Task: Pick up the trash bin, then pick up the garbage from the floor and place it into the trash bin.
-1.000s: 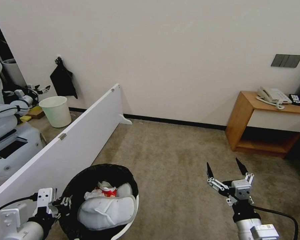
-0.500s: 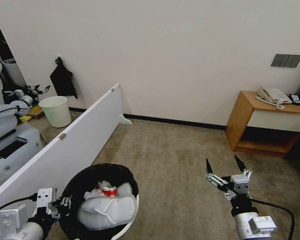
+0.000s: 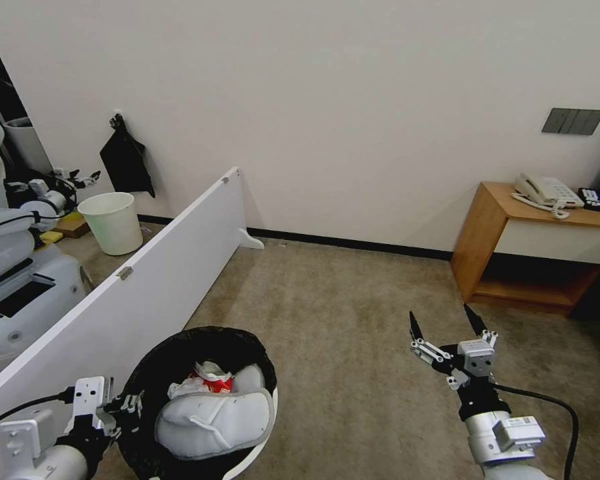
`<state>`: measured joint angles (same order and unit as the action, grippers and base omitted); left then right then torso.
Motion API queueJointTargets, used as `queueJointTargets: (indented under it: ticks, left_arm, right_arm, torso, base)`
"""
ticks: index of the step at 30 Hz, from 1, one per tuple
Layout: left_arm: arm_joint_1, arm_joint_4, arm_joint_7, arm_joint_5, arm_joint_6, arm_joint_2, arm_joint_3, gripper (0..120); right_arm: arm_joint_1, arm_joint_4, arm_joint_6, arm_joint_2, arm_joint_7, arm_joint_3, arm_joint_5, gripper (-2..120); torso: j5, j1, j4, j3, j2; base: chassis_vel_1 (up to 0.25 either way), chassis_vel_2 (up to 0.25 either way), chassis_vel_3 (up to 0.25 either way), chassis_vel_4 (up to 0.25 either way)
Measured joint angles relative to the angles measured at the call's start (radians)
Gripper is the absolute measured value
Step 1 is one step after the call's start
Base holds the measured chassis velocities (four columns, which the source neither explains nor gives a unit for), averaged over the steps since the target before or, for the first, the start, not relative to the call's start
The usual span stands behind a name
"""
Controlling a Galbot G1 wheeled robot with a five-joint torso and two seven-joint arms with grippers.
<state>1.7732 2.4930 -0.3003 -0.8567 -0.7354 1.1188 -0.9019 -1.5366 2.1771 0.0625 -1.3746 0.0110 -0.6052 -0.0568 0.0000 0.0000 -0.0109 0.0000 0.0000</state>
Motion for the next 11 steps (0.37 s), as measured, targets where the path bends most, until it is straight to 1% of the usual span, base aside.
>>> queueJointTargets:
  ticks: [11]
  left_arm:
    - [0.000,-0.001,0.000,0.001,0.000,-0.002,0.001,3]
  right_arm:
    - [-0.005,0.002,0.004,-0.012,0.003,0.001,0.005,100]
  torso:
    - [0.0000,0.000,0.0000,0.000,0.000]
  base:
    - [0.000,0.000,0.000,0.000]
